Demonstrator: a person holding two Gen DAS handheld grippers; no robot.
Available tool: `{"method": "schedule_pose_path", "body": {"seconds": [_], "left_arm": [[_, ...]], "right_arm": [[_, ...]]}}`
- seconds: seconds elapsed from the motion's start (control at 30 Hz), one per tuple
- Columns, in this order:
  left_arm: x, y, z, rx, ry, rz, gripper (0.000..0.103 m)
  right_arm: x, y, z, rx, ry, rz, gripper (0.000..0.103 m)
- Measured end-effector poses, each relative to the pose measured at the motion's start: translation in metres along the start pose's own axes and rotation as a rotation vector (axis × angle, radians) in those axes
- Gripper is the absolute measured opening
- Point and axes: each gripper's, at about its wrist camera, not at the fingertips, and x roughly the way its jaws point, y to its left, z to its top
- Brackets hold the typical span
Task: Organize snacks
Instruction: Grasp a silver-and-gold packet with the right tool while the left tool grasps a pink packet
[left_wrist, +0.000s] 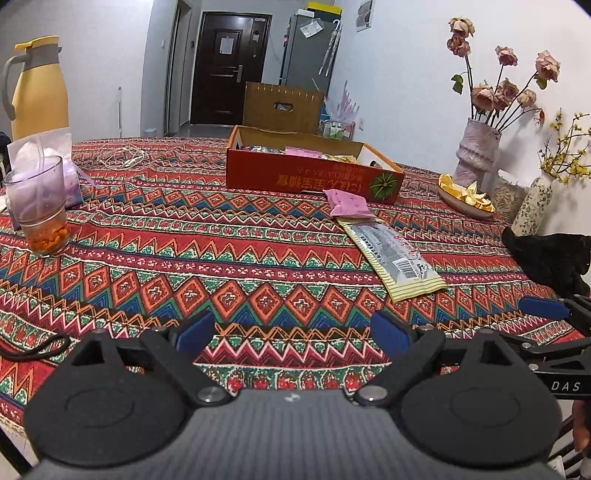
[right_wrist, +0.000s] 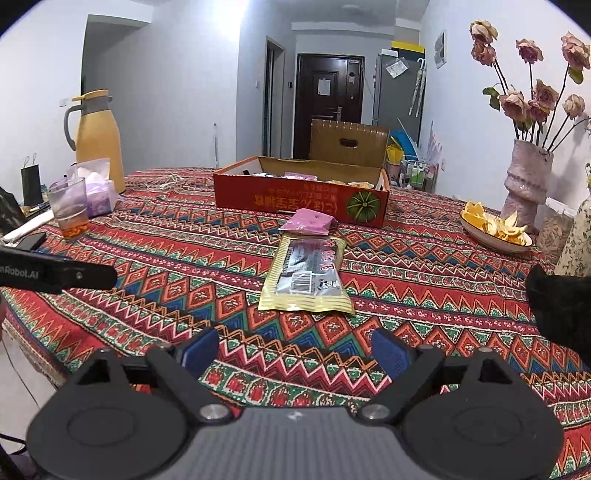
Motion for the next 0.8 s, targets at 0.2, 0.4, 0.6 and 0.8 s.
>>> {"method": "schedule_pose_path", "body": {"seconds": [0.2,0.4,0.6,0.8], "left_arm": [[0.014,0.002,0.005,-0.005,0.022,0.010,0.093],[0.036,0.006,0.014,-0.016,0.043,0.015,0.093],[0.066,0.010,0.028,-0.013,0.067,0.024,0.093],[0.094,0.011,0.043,-0.006,0.085,0.036,0.093]], "right_arm": [[0.022,-0.003,0.007,0.009,0.020,0.004,0.089],[0.057,-0.005,0.021,-0.006,0.041,0.007,0.089],[0.100,-0.008,0.038,-0.011,0.062,0.024,0.087],[0.143,-0.009,0.054,-0.010,0.079,0.049,0.083]]}}
